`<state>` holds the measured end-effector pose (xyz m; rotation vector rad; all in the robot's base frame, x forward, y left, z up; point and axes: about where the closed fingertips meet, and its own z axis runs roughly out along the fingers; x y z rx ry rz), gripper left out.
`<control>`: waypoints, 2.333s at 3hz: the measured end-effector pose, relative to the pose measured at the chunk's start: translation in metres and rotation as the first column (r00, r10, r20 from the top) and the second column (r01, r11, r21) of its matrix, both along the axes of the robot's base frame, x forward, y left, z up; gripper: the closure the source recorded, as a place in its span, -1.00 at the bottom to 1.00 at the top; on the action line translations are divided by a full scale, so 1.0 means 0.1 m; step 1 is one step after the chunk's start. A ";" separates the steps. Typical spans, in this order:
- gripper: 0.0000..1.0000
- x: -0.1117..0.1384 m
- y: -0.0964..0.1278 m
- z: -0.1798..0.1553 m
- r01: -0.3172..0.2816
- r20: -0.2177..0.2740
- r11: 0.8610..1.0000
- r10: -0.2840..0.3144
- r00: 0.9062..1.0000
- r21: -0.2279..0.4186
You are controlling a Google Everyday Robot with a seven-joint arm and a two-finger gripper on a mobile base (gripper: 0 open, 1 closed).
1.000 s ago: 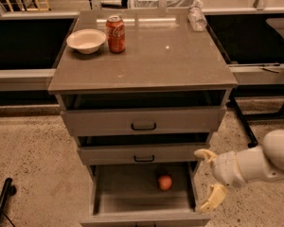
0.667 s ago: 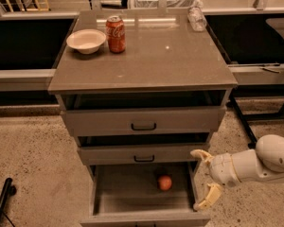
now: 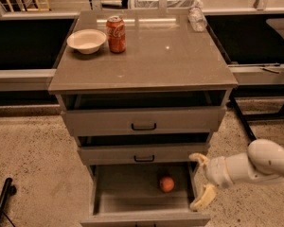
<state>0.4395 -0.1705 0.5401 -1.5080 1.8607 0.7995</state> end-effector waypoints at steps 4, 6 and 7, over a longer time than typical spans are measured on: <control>-1.00 0.10 -0.01 -1.80 -0.004 0.144 1.000 0.001 0.990 0.022; -1.00 0.85 0.34 -3.01 -0.073 0.196 0.992 0.093 0.976 -0.107; -1.00 1.05 0.36 -3.30 -0.035 0.200 0.995 0.054 0.978 -0.097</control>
Offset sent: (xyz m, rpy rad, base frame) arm -0.0078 -0.0324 -0.2118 0.0400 -0.2022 -0.0246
